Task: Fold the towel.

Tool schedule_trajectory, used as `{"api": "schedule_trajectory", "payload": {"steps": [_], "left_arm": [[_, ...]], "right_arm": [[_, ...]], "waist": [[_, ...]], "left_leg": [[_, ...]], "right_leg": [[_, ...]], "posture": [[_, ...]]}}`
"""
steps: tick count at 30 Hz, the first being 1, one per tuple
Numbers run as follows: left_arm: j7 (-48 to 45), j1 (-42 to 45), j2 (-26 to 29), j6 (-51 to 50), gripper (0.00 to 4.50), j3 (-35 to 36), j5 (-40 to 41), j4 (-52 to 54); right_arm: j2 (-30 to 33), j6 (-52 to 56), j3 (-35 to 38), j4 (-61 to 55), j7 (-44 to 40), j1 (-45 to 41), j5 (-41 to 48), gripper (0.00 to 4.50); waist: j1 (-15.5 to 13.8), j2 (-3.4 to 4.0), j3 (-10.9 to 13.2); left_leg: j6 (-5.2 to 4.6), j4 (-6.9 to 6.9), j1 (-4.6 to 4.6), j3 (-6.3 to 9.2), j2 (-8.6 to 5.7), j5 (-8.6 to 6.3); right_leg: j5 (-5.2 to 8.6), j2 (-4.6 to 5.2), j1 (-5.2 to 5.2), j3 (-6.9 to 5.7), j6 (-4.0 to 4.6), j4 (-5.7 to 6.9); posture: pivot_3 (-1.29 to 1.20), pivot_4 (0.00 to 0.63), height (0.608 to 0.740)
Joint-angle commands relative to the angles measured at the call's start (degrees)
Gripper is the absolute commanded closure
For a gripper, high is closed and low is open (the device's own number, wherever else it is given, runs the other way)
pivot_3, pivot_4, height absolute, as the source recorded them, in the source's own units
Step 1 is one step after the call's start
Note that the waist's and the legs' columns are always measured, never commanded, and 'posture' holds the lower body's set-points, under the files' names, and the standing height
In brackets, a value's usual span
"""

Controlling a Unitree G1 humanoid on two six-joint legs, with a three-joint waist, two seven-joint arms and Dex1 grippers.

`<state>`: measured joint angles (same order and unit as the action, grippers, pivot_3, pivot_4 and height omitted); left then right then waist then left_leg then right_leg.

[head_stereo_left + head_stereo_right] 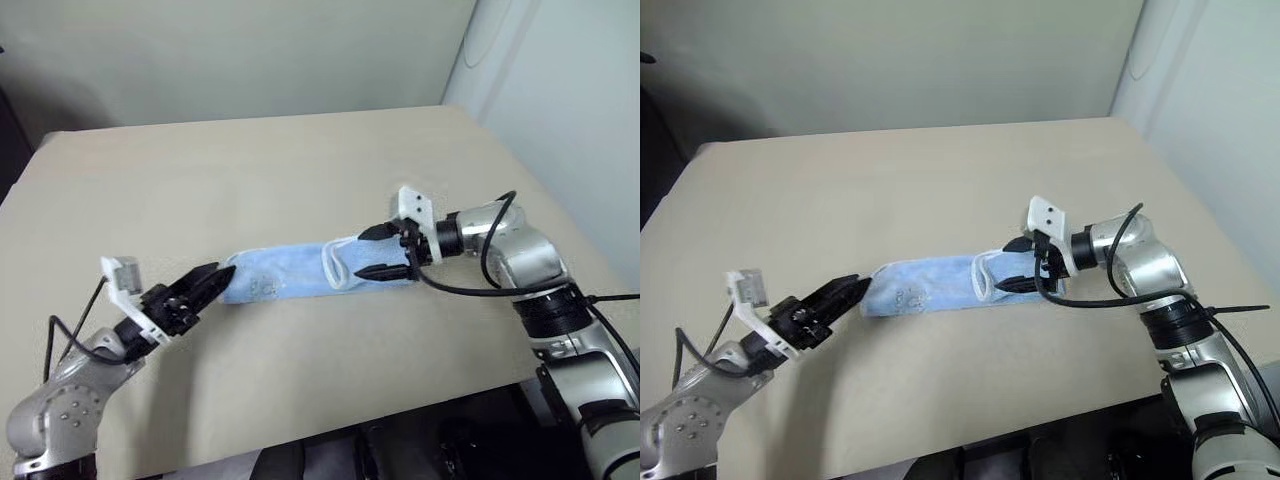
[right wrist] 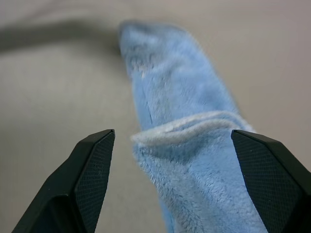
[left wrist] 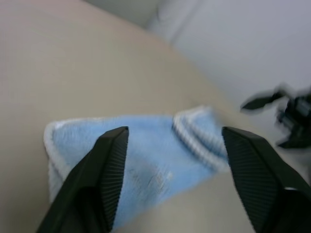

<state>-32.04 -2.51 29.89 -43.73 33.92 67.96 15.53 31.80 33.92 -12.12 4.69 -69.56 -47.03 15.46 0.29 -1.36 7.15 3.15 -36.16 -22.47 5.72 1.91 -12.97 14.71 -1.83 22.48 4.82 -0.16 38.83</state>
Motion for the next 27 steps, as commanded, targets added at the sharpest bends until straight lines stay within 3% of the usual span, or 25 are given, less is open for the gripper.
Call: {"api": "schedule_trajectory", "payload": {"steps": [1, 8, 10, 13, 27], "left_arm": [[5.4, -1.2, 0.2, -2.1, 0.03, 5.0, 9.3, 1.9], [10.5, -2.7, 0.5, -2.8, 0.03, 5.2, 15.1, 2.0], [25.1, -7.1, -3.7, -5.5, 0.03, 0.4, 22.4, 1.6], [33.9, -9.2, -4.9, -5.7, 0.03, -2.2, 27.4, 2.3], [39.2, -10.1, -3.1, -3.5, 0.03, -3.8, 32.5, 3.3]], "right_arm": [[0.4, -0.5, 4.5, 0.8, 1.4, -2.1, 2.3, 0.42], [0.2, -1.4, 4.8, 2.0, 1.9, -2.4, 1.5, 0.42], [-1.5, -4.9, 5.2, 6.6, 4.3, -4.1, -0.1, 0.42], [-2.3, -7.0, 5.2, 9.2, 5.1, -5.1, -0.6, 0.42], [-2.4, -8.4, 5.0, 10.6, 4.8, -5.5, -0.6, 0.42]], "waist": [[0.0, 0.0, 0.0], [-0.3, 0.0, 0.0], [-0.3, 0.07, 0.0], [0.1, 0.08, 0.1], [-0.1, 0.12, 0.1]], "left_leg": [[0.04, 0.01, 0.0, 0.01, 0.0, 0.02], [0.05, 0.02, 0.06, 0.06, -0.01, 0.03], [0.05, 0.01, 0.07, 0.05, -0.01, 0.03], [0.02, 0.04, 0.23, -0.18, -0.04, 0.01], [0.11, 0.11, 0.34, -0.15, -0.03, 0.03]], "right_leg": [[0.0, 0.0, 0.0, 0.0, -0.01, -0.01], [0.02, -0.02, -0.04, 0.0, -0.02, -0.01], [0.02, -0.02, -0.07, 0.01, -0.02, -0.02], [0.07, 0.04, -0.13, 0.19, -0.11, -0.04], [0.16, -0.06, -0.17, 0.12, 0.05, 0.06]], "posture": [[0.0, 0.15, 0.74], [0.0, 0.15, 0.74], [0.0, 0.15, 0.74], [0.0, 0.15, 0.74], [0.0, 0.15, 0.74]]}}
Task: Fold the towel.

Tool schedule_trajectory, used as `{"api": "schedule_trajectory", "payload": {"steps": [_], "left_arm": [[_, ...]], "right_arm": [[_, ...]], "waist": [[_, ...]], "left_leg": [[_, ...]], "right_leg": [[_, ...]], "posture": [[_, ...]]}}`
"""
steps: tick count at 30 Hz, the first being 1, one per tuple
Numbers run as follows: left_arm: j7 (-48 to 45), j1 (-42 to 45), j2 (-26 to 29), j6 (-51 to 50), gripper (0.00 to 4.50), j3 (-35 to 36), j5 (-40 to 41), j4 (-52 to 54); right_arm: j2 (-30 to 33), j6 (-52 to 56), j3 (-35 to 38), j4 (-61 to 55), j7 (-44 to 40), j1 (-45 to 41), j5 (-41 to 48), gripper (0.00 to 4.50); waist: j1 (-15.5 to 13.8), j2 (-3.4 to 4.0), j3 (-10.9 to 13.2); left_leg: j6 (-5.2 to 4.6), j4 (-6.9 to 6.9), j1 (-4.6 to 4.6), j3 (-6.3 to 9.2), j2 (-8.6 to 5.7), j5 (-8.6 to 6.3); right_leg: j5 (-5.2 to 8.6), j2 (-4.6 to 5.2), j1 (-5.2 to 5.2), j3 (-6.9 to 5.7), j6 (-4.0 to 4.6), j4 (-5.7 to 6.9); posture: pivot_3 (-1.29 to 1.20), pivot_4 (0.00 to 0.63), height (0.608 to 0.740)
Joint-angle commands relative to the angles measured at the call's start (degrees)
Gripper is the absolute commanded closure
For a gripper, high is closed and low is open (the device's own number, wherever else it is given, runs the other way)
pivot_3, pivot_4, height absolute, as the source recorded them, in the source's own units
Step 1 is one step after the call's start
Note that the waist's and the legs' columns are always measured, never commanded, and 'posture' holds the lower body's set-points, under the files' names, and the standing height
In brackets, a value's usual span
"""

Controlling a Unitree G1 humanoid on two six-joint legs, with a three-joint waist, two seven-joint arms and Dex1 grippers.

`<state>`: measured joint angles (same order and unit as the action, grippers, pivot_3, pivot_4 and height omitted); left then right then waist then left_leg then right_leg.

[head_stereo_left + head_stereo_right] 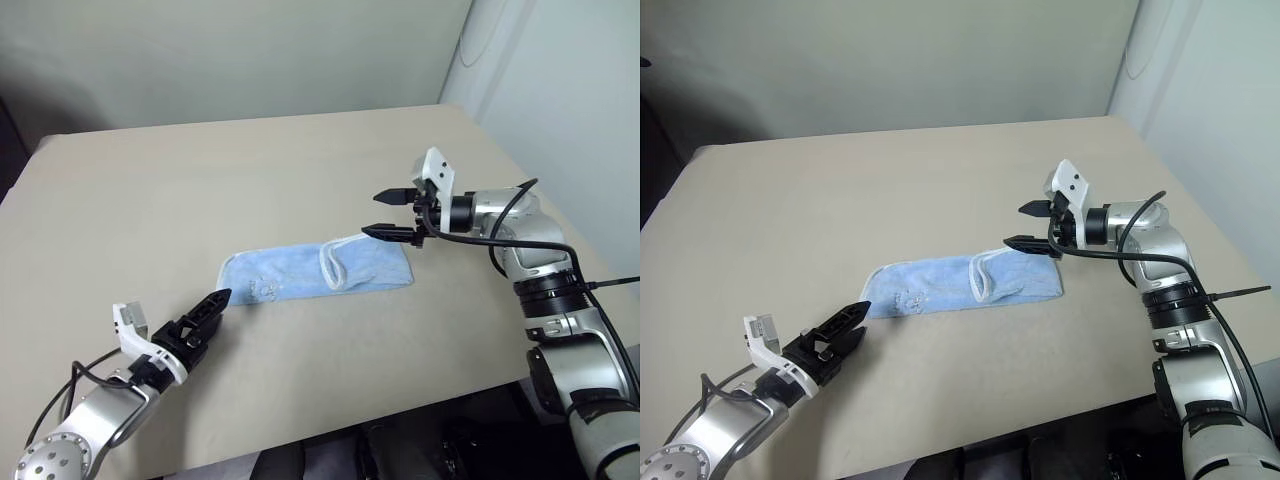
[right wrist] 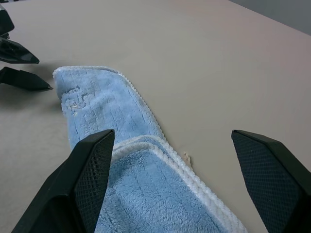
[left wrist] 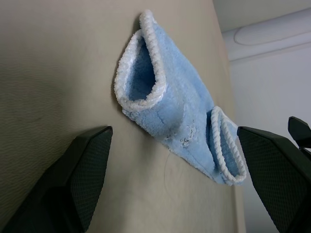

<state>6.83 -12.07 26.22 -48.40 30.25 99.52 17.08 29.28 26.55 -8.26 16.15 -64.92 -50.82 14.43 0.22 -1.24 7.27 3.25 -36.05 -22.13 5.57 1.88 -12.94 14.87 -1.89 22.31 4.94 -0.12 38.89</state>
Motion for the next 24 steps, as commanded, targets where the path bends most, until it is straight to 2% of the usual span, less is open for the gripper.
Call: {"api": "schedule_trajectory", "payload": {"steps": [1, 3, 5, 8, 11, 15, 18, 24], "left_arm": [[0.3, -0.6, 0.7, 1.3, 0.03, -0.2, 1.0, 1.7], [0.9, -0.9, 0.9, 0.8, 0.03, -1.1, 1.4, 1.8], [5.4, 6.0, -1.2, 2.0, 0.03, -5.2, 0.1, -3.2], [6.6, 13.5, -3.0, 2.6, 0.03, -7.8, -2.9, -9.0], [6.0, 16.0, -3.5, 2.4, 0.03, -8.0, -4.4, -11.3], [5.3, 17.6, -3.5, 1.9, 0.03, -8.0, -5.6, -13.4], [5.0, 18.0, -3.6, 1.6, 0.66, -8.1, -6.4, -13.9], [3.6, 17.8, -4.3, 2.1, 2.81, -7.1, -7.3, -12.2]], "right_arm": [[0.1, -1.1, 1.2, -0.8, 0.2, -1.7, 0.4, 0.42], [0.0, -1.5, 1.2, -0.3, 0.2, -1.9, 0.2, 0.42], [-0.5, -3.5, 1.1, 1.5, 1.6, -1.9, -0.9, 0.42], [-0.9, -4.8, 1.2, 2.6, 2.5, -2.2, -1.6, 0.42], [-0.8, -5.3, 1.4, 2.7, 2.7, -2.0, -1.8, 0.42], [-0.7, -5.3, 1.5, 2.3, 3.0, -1.8, -1.8, 0.42], [-0.8, -5.3, 1.7, 2.3, 3.4, -1.8, -1.9, 0.42], [-1.2, -5.4, 1.6, 2.1, 4.1, -1.8, -1.8, 0.42]], "waist": [[0.0, 0.0, 0.0], [0.0, 0.0, 0.0], [-0.1, 0.12, 0.1], [-1.4, 0.48, 0.3], [-1.6, 0.49, 0.3], [-1.8, 0.51, 0.3], [-1.8, 0.52, 0.3], [-1.6, 0.52, 0.3]], "left_leg": [[0.0, 0.0, 0.0, 0.0, 0.0, 0.0], [0.0, 0.0, 0.0, 0.0, 0.0, 0.0], [0.01, 0.0, 0.02, 0.0, -0.01, 0.0], [-0.2, -0.06, 0.22, 0.14, -0.1, 0.05], [-0.36, -0.1, 0.2, 0.16, -0.1, 0.03], [-0.07, -0.1, 0.21, 0.14, -0.14, 0.2], [-0.01, -0.1, 0.21, 0.13, -0.14, 0.25], [0.04, -0.05, 0.16, 0.0, -0.13, 0.22]], "right_leg": [[0.0, 0.0, 0.0, 0.0, 0.0, 0.0], [0.0, 0.0, 0.0, 0.0, 0.0, 0.0], [0.0, 0.0, -0.03, 0.0, 0.01, -0.01], [-0.03, 0.02, -0.36, -0.01, -0.04, 0.0], [-0.17, 0.04, -0.39, -0.05, -0.03, -0.01], [-0.16, 0.06, -0.43, -0.07, -0.03, -0.03], [-0.15, 0.06, -0.43, -0.08, 0.0, -0.03], [-0.14, 0.05, -0.3, -0.07, -0.01, -0.05]], "posture": [[0.0, 0.15, 0.74], [0.0, 0.15, 0.74], [0.0, 0.15, 0.74], [0.0, 0.15, 0.74], [0.0, 0.15, 0.74], [0.0, 0.15, 0.74], [0.0, 0.15, 0.74], [0.0, 0.15, 0.74]]}}
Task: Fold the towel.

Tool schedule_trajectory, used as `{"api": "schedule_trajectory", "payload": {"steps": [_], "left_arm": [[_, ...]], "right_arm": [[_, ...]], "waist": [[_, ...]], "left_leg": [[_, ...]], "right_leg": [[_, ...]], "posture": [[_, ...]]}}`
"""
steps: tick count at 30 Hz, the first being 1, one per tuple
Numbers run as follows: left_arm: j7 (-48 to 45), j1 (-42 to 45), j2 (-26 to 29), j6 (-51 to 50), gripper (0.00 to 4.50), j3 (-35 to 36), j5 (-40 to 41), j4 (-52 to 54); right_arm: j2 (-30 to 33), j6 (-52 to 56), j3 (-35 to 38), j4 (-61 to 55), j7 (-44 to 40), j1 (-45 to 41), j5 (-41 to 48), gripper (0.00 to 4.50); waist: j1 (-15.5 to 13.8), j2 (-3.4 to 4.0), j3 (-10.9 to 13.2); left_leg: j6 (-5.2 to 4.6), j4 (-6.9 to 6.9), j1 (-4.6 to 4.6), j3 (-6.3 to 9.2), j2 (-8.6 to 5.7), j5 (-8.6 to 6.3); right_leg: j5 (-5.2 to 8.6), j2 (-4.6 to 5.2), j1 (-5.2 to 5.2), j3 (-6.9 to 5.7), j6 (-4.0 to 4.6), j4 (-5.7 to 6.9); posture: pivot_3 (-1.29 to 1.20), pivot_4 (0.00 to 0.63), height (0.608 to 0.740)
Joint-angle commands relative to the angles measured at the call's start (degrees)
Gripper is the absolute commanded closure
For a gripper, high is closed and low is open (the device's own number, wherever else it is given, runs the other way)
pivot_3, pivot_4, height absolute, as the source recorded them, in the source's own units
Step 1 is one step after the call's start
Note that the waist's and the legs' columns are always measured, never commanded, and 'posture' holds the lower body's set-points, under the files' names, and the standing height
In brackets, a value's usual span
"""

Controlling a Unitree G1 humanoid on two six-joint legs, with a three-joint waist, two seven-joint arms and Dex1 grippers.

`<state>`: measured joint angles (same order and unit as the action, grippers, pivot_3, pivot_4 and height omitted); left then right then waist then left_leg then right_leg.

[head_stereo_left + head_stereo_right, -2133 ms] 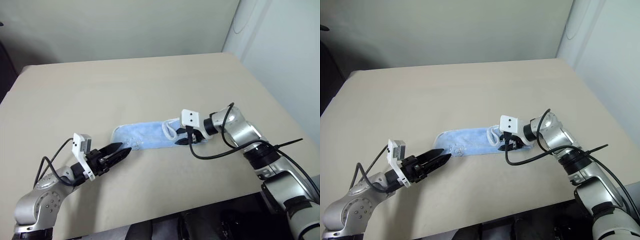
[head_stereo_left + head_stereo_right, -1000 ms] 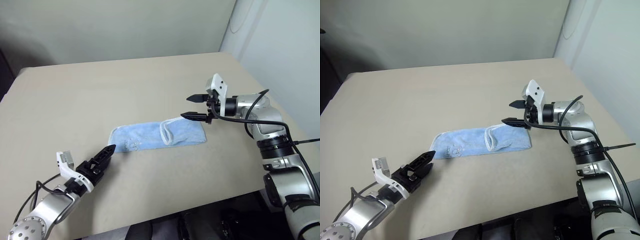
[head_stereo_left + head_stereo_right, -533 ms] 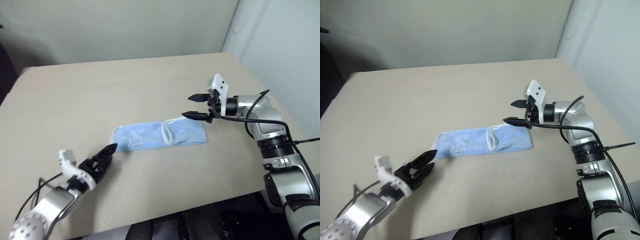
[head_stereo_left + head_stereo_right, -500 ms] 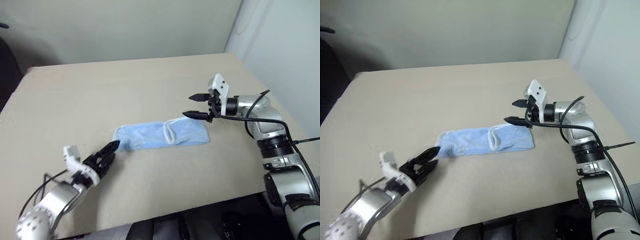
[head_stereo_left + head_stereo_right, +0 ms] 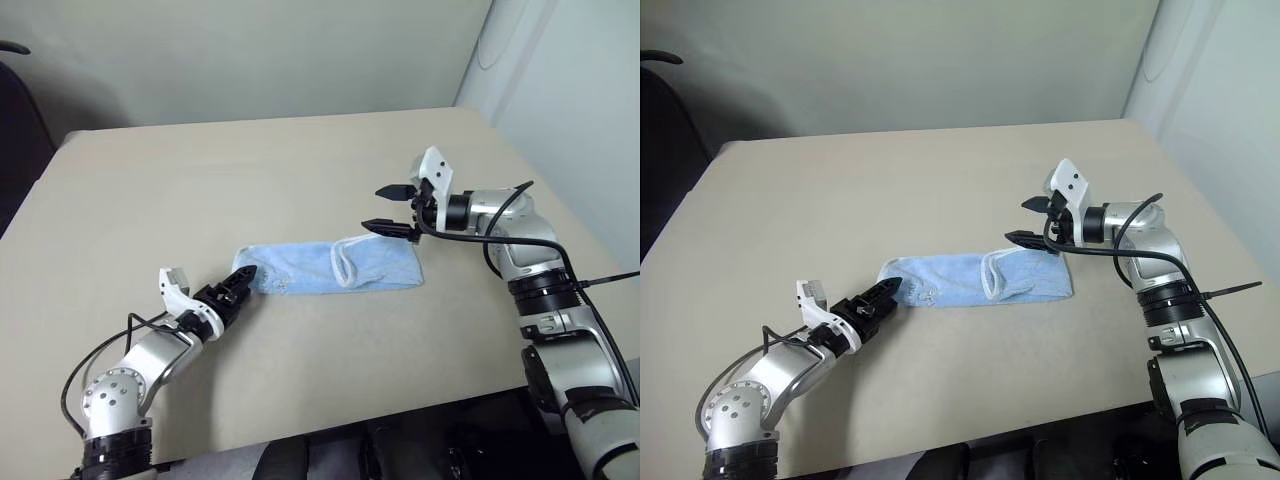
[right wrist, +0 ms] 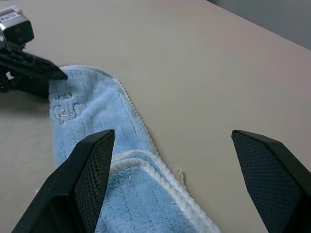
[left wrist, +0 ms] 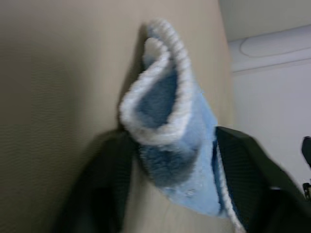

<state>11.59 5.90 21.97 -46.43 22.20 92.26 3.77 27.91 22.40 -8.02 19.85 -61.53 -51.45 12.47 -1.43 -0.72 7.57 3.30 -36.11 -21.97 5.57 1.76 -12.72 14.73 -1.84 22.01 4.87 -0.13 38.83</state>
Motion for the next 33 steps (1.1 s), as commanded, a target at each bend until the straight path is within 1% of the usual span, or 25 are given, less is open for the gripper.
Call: {"api": "schedule_trajectory", "payload": {"steps": [1, 4, 5, 10, 13, 14, 16, 17, 19, 24, 28, 33], "left_arm": [[-1.6, -0.2, -0.1, 0.2, 3.2, 1.2, -0.2, 1.5], [-2.0, -0.4, -0.2, 0.4, 4.3, 1.6, -0.2, 2.6], [-2.1, -0.5, -0.3, 0.6, 4.48, 1.8, -0.2, 3.1], [-2.2, -0.6, -0.4, 0.7, 4.48, 2.0, -0.2, 3.8], [-11.1, 3.3, 6.7, -0.8, 4.48, -3.0, -9.5, 13.4], [-14.1, 5.1, 9.3, -1.4, 4.48, -5.9, -13.1, 15.6], [-18.4, 8.8, 12.6, -2.3, 4.48, -11.3, -18.6, 17.6], [-20.2, 11.6, 13.1, -2.6, 4.48, -13.8, -20.5, 17.3], [-22.4, 16.0, 12.9, -3.1, 4.48, -16.7, -23.1, 15.9], [-31.2, 28.3, 12.2, -4.7, 4.48, -28.8, -34.9, 11.4], [-37.1, 38.7, 7.4, -4.1, 4.48, -39.3, -46.9, 1.1], [-44.0, 44.0, 2.8, -3.5, 4.48, -44.3, -55.2, -6.3]], "right_arm": [[0.1, -1.3, 1.4, -1.5, 0.7, -1.2, 0.1, 0.42], [0.0, -1.5, 1.4, -1.4, 0.9, -1.2, 0.0, 0.42], [-0.1, -1.5, 1.4, -1.3, 0.9, -1.2, 0.0, 0.42], [-0.1, -1.7, 1.4, -1.1, 0.9, -1.2, -0.1, 0.42], [2.2, 0.0, 3.5, -0.3, 1.6, 1.4, 0.5, 0.42], [2.9, 0.6, 4.1, -0.5, 1.4, 2.3, 0.9, 0.42], [4.0, 1.2, 4.7, -0.6, 0.9, 3.6, 1.4, 0.42], [4.7, 1.4, 5.0, -0.3, 0.7, 4.4, 1.3, 0.42], [5.7, 1.4, 5.5, 0.1, 0.5, 5.5, 1.3, 0.42], [8.4, 0.9, 7.2, 0.7, 0.7, 8.2, 1.4, 0.42], [10.4, -0.7, 10.2, 4.0, 4.7, 9.0, 0.6, 0.42], [11.2, -1.2, 11.7, 4.1, 7.4, 10.5, 0.4, 0.42]], "waist": [[0.0, 0.0, 0.0], [0.0, 0.01, 0.0], [0.0, 0.02, 0.0], [0.1, 0.01, 0.0], [-0.1, -0.23, 0.2], [-0.5, -0.25, 0.2], [-1.0, -0.24, 0.2], [-1.1, -0.21, 0.2], [-0.9, -0.19, 0.1], [-0.3, -0.2, 0.2], [-0.3, -0.2, 0.2], [0.0, -0.19, 0.2]], "left_leg": [[0.02, 0.02, -0.02, 0.0, 0.01, -0.01], [0.06, 0.08, -0.05, 0.0, 0.02, -0.04], [0.06, 0.09, -0.05, 0.01, 0.02, -0.04], [0.04, 0.07, -0.05, 0.0, 0.03, -0.05], [0.04, 0.06, -0.09, 0.05, 0.04, -0.05], [0.04, 0.01, -0.21, 0.21, 0.04, -0.05], [0.05, -0.08, -0.32, 0.34, -0.02, -0.05], [0.05, -0.1, -0.33, 0.34, -0.04, -0.05], [0.02, -0.12, -0.3, 0.16, -0.09, -0.07], [0.03, -0.13, -0.39, 0.08, -0.03, -0.12], [-0.03, -0.13, -0.46, 0.09, -0.02, -0.16], [-0.22, -0.16, -0.62, 0.1, 0.0, -0.27]], "right_leg": [[0.0, -0.01, 0.04, 0.0, 0.0, 0.0], [0.03, -0.03, 0.1, 0.0, -0.02, 0.0], [0.03, -0.03, 0.1, 0.0, -0.02, 0.0], [0.03, -0.03, 0.1, 0.01, -0.03, 0.0], [0.04, -0.06, 0.13, -0.01, -0.01, 0.0], [0.05, -0.13, 0.15, -0.09, 0.0, 0.0], [0.03, -0.14, 0.17, -0.11, -0.01, -0.03], [0.02, -0.12, 0.14, -0.1, -0.02, -0.05], [-0.04, 0.0, 0.14, -0.04, -0.1, -0.05], [-0.08, -0.01, 0.25, -0.05, -0.18, -0.08], [-0.12, 0.0, 0.27, -0.03, -0.25, -0.12], [-0.2, 0.02, 0.31, 0.03, -0.4, -0.36]], "posture": [[0.0, 0.15, 0.74], [0.0, 0.15, 0.74], [0.0, 0.15, 0.74], [0.0, 0.15, 0.74], [0.0, 0.15, 0.74], [0.0, 0.15, 0.74], [0.0, 0.15, 0.74], [0.0, 0.15, 0.74], [0.0, 0.15, 0.74], [0.0, 0.15, 0.74], [0.0, 0.15, 0.74], [0.0, 0.15, 0.74]]}}
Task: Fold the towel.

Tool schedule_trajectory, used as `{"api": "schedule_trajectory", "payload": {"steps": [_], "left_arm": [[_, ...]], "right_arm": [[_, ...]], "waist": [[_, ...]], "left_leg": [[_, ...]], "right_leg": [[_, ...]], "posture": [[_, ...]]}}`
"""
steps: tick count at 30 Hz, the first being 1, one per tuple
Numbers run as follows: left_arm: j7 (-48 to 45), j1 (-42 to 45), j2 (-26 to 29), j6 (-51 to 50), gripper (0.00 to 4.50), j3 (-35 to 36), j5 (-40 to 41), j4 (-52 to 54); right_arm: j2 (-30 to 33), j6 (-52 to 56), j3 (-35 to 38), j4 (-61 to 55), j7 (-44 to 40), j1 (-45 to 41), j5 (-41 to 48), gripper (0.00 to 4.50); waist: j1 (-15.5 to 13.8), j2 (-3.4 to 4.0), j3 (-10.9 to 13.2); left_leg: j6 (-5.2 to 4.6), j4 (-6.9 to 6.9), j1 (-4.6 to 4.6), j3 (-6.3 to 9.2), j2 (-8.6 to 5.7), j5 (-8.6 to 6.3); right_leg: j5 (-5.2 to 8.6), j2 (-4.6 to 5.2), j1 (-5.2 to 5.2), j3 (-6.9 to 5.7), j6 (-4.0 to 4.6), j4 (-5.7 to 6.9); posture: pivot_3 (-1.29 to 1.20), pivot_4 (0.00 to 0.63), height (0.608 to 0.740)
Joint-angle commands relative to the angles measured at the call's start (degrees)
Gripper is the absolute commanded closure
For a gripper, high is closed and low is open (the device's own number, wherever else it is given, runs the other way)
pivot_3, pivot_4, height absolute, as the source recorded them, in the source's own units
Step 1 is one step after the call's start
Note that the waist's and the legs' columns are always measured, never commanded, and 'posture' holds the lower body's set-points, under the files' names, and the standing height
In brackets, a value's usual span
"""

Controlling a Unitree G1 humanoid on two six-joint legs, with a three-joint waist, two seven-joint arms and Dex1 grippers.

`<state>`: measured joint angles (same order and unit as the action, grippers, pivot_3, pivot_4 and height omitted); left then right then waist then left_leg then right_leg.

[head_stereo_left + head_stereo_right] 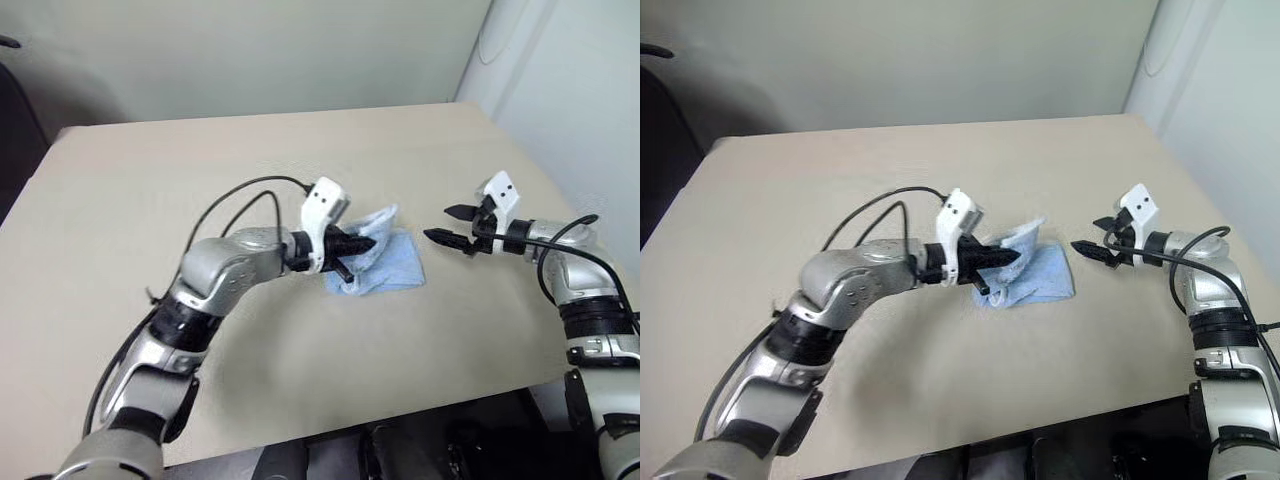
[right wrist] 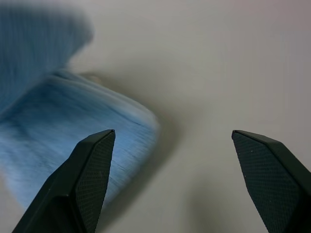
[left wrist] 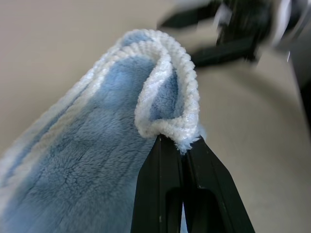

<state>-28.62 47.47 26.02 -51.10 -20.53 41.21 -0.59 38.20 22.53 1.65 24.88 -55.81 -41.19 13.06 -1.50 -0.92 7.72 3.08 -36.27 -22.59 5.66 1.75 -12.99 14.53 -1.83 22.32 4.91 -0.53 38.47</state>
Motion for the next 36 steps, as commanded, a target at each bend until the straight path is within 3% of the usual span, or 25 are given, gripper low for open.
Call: {"api": "schedule_trajectory", "payload": {"steps": [1, 7, 11, 20, 23, 24, 27, 30, 36], "left_arm": [[-4.6, 3.3, -1.9, 1.4, 4.48, -3.4, -6.7, -3.7], [-8.3, 5.1, -7.4, 0.9, 4.48, -3.9, -12.5, -10.1], [-8.9, 3.8, -10.9, -1.6, 3.55, 2.7, -9.1, -9.7], [-8.9, 1.7, -12.6, -5.0, 0.56, 13.1, -4.9, -5.3], [-7.4, 0.8, -12.2, -4.9, 0.56, 19.2, -2.8, -4.2], [-6.7, 0.4, -11.6, -4.5, 0.53, 20.5, -3.1, -4.2], [-7.3, -2.6, -8.1, 0.1, 1.17, 20.6, -7.1, -3.4], [-10.1, -6.8, -5.6, 5.5, 2.17, 17.8, -10.8, -2.3], [-12.6, -10.4, -7.3, 9.7, 4.24, 14.4, -13.6, -3.7]], "right_arm": [[1.0, -1.3, 2.5, -1.1, 2.4, 0.7, -0.1, 0.42], [1.2, -0.6, 4.3, -3.0, 5.1, 2.8, 0.7, 0.42], [0.8, -0.4, 3.9, -3.7, 5.4, 3.3, 0.8, 0.42], [-0.9, -0.7, 2.6, -2.4, 4.8, -0.3, 0.7, 0.42], [-1.5, 0.5, 2.5, -4.2, 3.5, -1.4, 2.0, 0.42], [-1.8, 1.1, 2.5, -5.0, 3.1, -1.8, 2.6, 0.6], [-3.5, 4.6, 2.1, -8.0, 2.1, -2.5, 4.8, 1.28], [-5.3, 7.0, 0.0, -11.4, 0.8, -0.9, 5.7, 2.31], [-9.1, 8.3, -3.9, -10.6, 1.0, 1.9, 4.4, 4.35]], "waist": [[0.1, 0.0, 0.0], [-0.1, 0.03, 0.0], [-0.1, 0.04, 0.0], [0.0, 0.06, 0.0], [0.0, 0.07, 0.0], [0.0, 0.07, 0.0], [0.1, 0.12, 0.0], [0.3, 0.14, -0.1], [-0.6, 0.14, 0.0]], "left_leg": [[-0.01, 0.02, -0.04, -0.02, 0.0, -0.01], [-0.11, -0.03, -0.39, 0.05, 0.02, -0.07], [-0.32, -0.38, -0.63, 0.03, 0.01, -0.2], [-0.7, -0.86, -0.61, -0.08, 0.01, -0.3], [-0.78, -0.87, -0.61, -0.1, 0.01, -0.23], [-0.81, -0.86, -0.61, -0.1, 0.01, -0.21], [-0.82, -0.85, -0.57, -0.1, 0.01, -0.19], [-0.76, -0.83, -0.54, -0.12, 0.0, -0.15], [-0.71, -0.93, -0.69, -0.05, -0.01, -0.12]], "right_leg": [[0.0, 0.0, 0.04, 0.01, -0.01, -0.08], [-0.12, 0.0, 0.15, 0.0, -0.21, -0.46], [-0.21, 0.01, 0.2, 0.03, -0.37, -0.54], [-0.47, 0.02, 0.09, 0.16, -0.6, -0.47], [-0.56, 0.02, 0.09, 0.18, -0.63, -0.47], [-0.57, 0.02, 0.09, 0.18, -0.62, -0.46], [-0.58, 0.02, 0.08, 0.17, -0.6, -0.46], [-0.58, 0.02, 0.09, 0.2, -0.6, -0.48], [-0.59, 0.06, 0.14, 0.15, -0.61, -0.53]], "posture": [[0.0, 0.15, 0.74], [0.0, 0.15, 0.74], [0.0, 0.15, 0.74], [0.0, 0.15, 0.74], [0.0, 0.15, 0.74], [0.0, 0.15, 0.74], [0.0, 0.15, 0.74], [0.0, 0.15, 0.74], [0.0, 0.15, 0.74]]}}
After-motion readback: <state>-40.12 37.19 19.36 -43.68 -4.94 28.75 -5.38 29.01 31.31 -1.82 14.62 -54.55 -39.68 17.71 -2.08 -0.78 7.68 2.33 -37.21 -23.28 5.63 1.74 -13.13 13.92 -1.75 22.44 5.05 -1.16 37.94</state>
